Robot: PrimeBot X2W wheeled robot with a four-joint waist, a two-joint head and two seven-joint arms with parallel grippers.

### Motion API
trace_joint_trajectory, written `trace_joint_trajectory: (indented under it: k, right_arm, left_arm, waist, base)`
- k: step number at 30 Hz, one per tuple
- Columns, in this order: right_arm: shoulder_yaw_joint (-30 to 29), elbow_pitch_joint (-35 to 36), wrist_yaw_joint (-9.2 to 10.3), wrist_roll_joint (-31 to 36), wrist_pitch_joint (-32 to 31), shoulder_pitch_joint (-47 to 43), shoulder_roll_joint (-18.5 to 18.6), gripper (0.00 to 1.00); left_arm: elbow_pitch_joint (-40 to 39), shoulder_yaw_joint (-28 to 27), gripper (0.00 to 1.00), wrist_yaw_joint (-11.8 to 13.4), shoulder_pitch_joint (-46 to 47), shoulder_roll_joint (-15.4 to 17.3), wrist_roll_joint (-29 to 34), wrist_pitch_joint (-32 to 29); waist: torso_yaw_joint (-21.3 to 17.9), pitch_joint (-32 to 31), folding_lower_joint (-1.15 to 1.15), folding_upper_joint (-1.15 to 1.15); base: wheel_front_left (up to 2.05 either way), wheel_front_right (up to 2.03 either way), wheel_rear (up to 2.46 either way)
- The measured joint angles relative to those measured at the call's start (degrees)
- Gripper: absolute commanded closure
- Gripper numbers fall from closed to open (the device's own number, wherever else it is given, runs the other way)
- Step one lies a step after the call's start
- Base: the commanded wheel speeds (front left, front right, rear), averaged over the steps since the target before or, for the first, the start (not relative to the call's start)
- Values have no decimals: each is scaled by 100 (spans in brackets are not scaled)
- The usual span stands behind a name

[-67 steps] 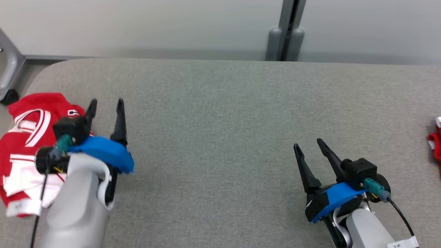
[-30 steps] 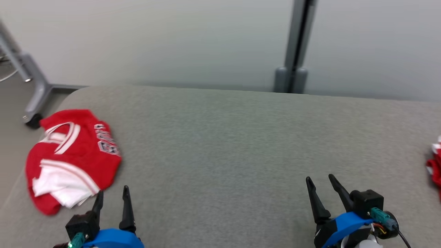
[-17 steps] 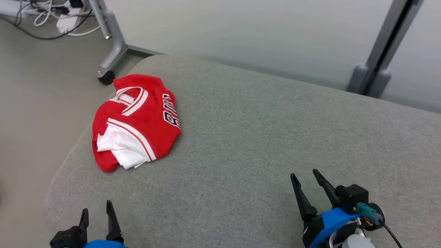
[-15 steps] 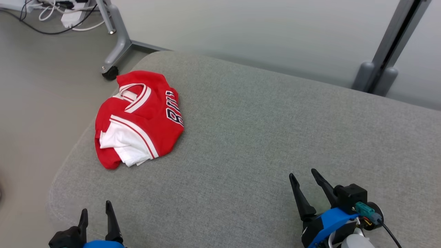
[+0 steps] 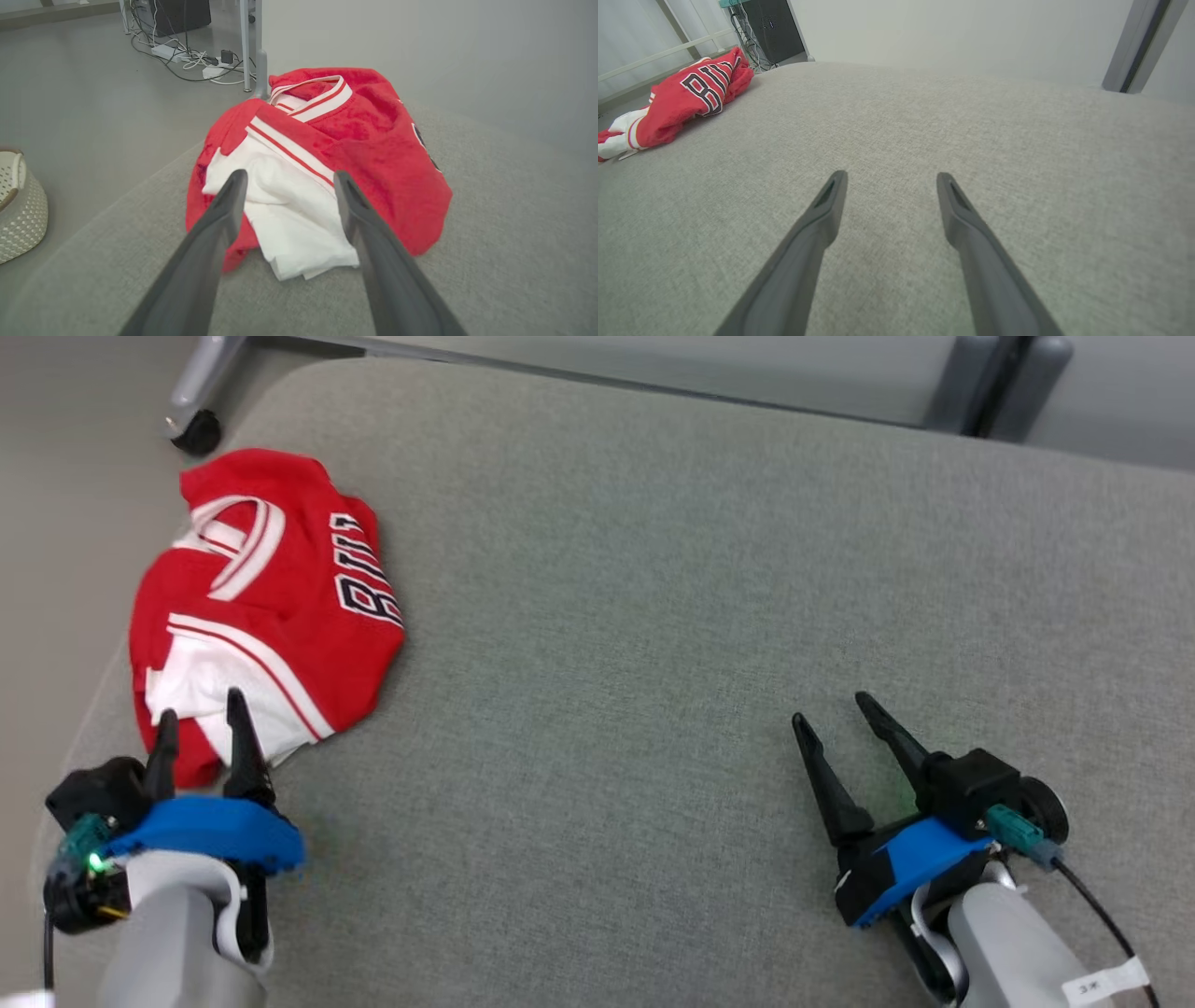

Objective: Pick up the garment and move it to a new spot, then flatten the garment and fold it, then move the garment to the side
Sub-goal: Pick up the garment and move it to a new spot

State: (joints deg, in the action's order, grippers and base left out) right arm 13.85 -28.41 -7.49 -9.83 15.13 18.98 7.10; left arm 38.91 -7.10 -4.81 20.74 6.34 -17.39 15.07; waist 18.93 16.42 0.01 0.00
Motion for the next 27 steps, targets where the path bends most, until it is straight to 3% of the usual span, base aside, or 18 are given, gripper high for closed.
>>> trace_joint_trajectory:
  k: [4, 11, 21, 23, 27]
  right_arm:
    - [131, 235, -1, -52, 0, 212, 255, 0]
    - [242, 531, -7, -174, 11, 466, 425, 0]
    - [230, 612, -9, -202, 32, 600, 501, 0]
    - [224, 583, -9, -202, 32, 615, 497, 0]
    - [205, 506, -8, -202, 26, 621, 488, 0]
  left_arm:
    - [678, -11, 0, -96, 873, 223, -157, -119]
    - [1720, 54, 0, -179, 2000, 545, -335, -833]
    - [2814, 315, 3, -178, 2702, 765, -314, -2194]
    - [2886, 316, 98, -178, 2743, 772, -339, -2262]
    - [2982, 392, 100, -179, 2725, 790, -324, -2169]
  waist:
    - [-169, 417, 0, 0]
    - [-371, 890, -1, 0]
    - [-526, 1085, -3, 0]
    - [-542, 1068, -3, 0]
    - [-544, 972, -2, 0]
  base:
    - [0, 0, 0]
    - [0, 0, 0]
    - [0, 0, 0]
    - [0, 0, 0]
    - [0, 0, 0]
